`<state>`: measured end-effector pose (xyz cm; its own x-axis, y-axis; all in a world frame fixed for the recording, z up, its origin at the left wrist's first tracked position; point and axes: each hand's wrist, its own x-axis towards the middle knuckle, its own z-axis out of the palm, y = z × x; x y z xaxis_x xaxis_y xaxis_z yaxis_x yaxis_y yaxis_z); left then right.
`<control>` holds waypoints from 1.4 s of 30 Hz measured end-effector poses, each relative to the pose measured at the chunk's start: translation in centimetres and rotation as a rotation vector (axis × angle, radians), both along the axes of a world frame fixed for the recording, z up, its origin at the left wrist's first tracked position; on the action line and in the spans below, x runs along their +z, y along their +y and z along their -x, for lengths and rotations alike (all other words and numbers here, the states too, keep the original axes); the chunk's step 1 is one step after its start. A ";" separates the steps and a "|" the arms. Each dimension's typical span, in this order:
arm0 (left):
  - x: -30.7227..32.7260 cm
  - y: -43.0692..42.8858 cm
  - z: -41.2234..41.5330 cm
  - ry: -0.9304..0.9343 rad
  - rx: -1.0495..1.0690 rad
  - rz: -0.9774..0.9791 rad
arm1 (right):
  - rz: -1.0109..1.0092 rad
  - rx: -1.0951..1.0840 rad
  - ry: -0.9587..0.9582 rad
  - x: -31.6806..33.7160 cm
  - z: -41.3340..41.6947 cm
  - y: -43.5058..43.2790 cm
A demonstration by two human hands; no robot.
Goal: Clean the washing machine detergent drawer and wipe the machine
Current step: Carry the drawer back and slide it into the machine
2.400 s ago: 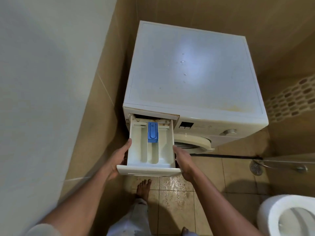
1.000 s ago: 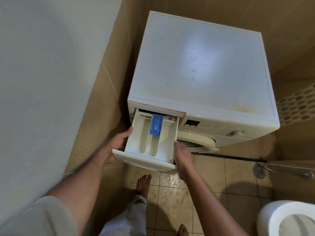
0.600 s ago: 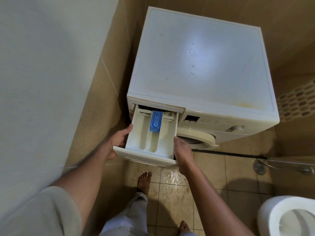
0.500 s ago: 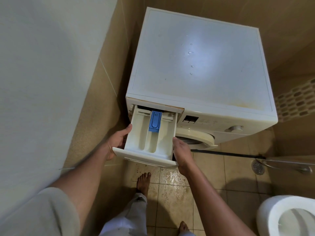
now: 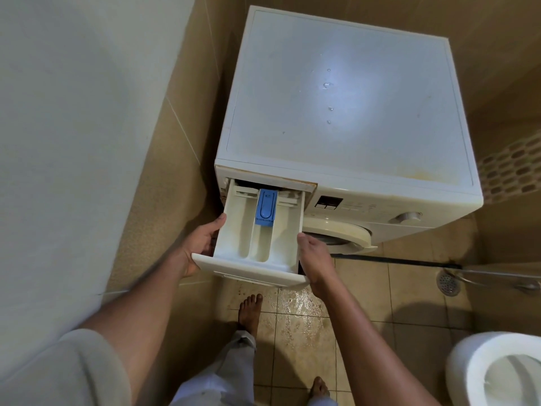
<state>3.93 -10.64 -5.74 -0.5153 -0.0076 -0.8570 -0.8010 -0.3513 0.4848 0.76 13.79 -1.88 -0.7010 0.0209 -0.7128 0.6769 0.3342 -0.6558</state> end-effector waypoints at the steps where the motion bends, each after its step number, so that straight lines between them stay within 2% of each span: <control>1: 0.1 0.0 0.0 0.000 0.004 -0.004 | -0.003 0.006 0.007 0.0 0.1 0.0; 8: 0.3 0.3 -0.3 -0.015 0.060 0.004 | 0.027 0.049 -0.010 -0.1 0.9 0.4; 18: 1.4 -0.2 3.2 0.023 -0.015 0.086 | 0.017 -0.025 0.044 -0.8 4.2 -0.9; 21: 1.4 -0.3 3.3 0.019 -0.031 0.129 | 0.032 -0.052 0.006 -1.2 4.2 -1.0; 24: 1.0 -0.4 2.7 0.027 0.052 0.134 | 0.111 -0.096 -0.064 -1.6 3.3 -0.8; 26: 0.6 -0.3 2.1 0.034 0.165 0.128 | 0.153 -0.182 -0.065 -1.8 2.9 -0.4; 28: 0.3 0.1 0.7 0.049 0.292 0.162 | 0.161 -0.365 -0.025 -2.0 2.2 0.1; 31: 0.2 2.2 -1.9 0.039 0.435 0.279 | 0.085 -0.638 0.097 -2.6 0.1 0.5; 33: 0.8 4.3 -3.6 0.053 0.498 0.265 | 0.057 -0.768 0.120 -2.9 -2.2 0.0; 35: 1.3 6.3 -4.9 0.067 0.552 0.237 | 0.035 -0.803 0.063 -3.1 -5.1 -1.0; 37: 1.6 7.9 -5.8 0.078 0.553 0.234 | 0.022 -0.737 -0.001 -3.1 -7.4 -2.5; 39: 2.3 9.0 -6.3 0.113 0.532 0.244 | 0.140 -0.681 -0.067 -2.8 -8.6 -4.1; 42: 3.4 10.2 -6.4 0.157 0.524 0.242 | 0.432 -0.624 -0.131 -1.4 -8.7 -6.1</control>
